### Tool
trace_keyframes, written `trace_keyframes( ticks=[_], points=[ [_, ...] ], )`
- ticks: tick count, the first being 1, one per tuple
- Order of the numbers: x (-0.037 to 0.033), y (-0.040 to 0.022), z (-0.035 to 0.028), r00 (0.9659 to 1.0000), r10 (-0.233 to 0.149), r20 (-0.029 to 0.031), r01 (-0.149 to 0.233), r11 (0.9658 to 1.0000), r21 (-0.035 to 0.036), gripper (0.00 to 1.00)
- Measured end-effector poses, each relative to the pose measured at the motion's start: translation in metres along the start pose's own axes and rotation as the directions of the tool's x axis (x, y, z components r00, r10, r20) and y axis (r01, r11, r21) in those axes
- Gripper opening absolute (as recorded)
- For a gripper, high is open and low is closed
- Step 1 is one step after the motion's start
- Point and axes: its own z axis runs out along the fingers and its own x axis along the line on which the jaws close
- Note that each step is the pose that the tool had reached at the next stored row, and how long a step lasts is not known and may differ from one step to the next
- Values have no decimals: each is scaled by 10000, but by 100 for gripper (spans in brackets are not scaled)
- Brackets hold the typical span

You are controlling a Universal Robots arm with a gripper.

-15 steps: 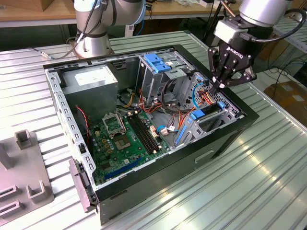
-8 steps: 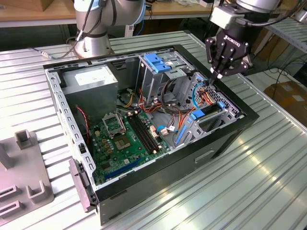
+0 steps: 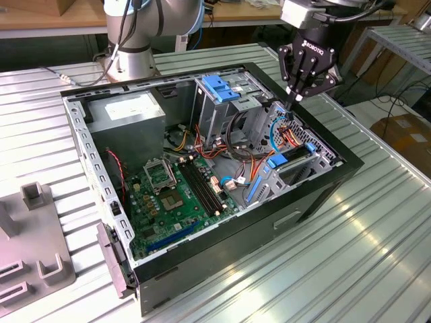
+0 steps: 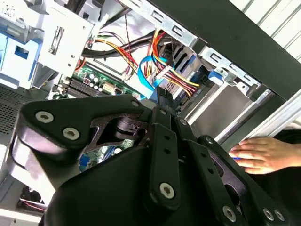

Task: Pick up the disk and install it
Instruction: 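Insert the second disk wire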

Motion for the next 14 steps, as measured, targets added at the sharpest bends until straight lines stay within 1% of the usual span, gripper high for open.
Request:
trace_keyframes(
  ticks=[1,2,4,5,6,8,9,10,11,12,14],
  points=[
    [-7,0,0,10000,0,-22,0,10000,-1,10],
    [-7,0,1,10000,0,-27,0,10000,0,11],
    [-7,0,1,10000,0,-32,0,10000,-1,23],
    [-8,-1,2,10000,1,-59,-1,10000,-1,23],
    [-9,0,2,9999,2,-110,-2,10000,0,30],
    [-9,5,9,9996,10,-277,-10,10000,3,30],
    [-10,5,13,9993,11,-382,-11,10000,1,30],
    [-19,5,22,9986,14,-526,-14,10000,-3,30],
    [-28,5,26,9982,16,-603,-16,10000,-3,30],
    [-39,20,26,9978,21,-657,-21,10000,4,30],
    [-51,70,29,9978,25,-658,-23,10000,37,30]
  ],
)
